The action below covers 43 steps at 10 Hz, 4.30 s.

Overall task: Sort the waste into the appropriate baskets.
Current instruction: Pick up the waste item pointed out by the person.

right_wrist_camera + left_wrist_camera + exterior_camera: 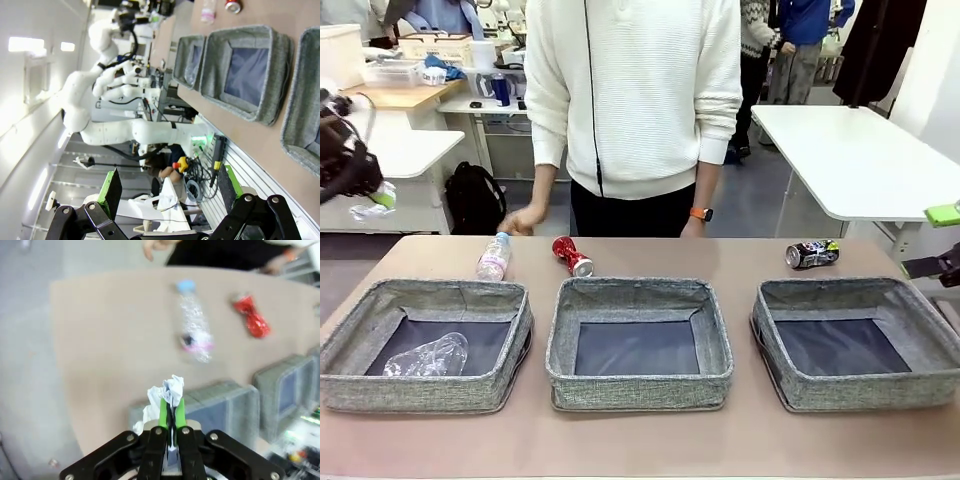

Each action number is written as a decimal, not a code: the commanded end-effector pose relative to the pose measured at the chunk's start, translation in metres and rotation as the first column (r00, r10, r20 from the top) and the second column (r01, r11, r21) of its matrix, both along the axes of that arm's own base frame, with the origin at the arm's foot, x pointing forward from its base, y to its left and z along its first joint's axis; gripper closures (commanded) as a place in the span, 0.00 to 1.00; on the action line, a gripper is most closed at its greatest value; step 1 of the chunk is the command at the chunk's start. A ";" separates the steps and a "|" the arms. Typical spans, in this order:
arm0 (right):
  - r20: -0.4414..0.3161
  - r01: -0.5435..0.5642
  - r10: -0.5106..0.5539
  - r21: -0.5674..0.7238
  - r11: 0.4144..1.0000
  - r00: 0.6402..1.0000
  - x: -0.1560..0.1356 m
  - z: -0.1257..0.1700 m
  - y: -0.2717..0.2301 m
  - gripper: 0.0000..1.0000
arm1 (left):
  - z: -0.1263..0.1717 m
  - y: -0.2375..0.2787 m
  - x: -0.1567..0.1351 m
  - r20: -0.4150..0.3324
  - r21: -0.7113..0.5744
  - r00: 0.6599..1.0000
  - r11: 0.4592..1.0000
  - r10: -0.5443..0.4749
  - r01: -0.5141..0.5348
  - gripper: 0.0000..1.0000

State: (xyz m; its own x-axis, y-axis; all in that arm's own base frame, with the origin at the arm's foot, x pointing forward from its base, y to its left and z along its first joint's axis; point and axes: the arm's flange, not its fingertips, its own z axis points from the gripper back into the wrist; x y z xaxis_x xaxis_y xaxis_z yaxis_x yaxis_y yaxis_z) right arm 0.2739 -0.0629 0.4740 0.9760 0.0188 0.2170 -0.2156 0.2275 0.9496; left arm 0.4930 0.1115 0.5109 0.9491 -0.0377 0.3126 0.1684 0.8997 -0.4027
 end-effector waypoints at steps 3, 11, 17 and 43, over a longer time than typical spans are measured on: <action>0.020 0.015 -0.016 0.010 1.000 1.000 0.003 0.002 0.001 0.00 | 0.001 -0.019 -0.075 0.173 -0.109 0.983 0.991 -0.053 0.073 1.00; 0.210 0.221 -0.219 0.017 0.975 0.953 -0.055 0.096 -0.106 0.00 | 0.082 -0.129 -0.093 0.192 -0.105 0.962 0.971 -0.193 0.216 0.96; 0.239 0.300 -0.303 0.049 0.953 0.923 -0.085 0.111 -0.143 0.00 | 0.091 -0.397 -0.096 0.042 -0.038 0.989 0.989 -0.144 0.146 0.96; 0.239 0.300 -0.303 0.049 0.953 0.923 -0.085 0.111 -0.143 0.00 | 0.200 -0.507 -0.031 -0.213 0.143 0.977 0.989 -0.013 0.044 0.96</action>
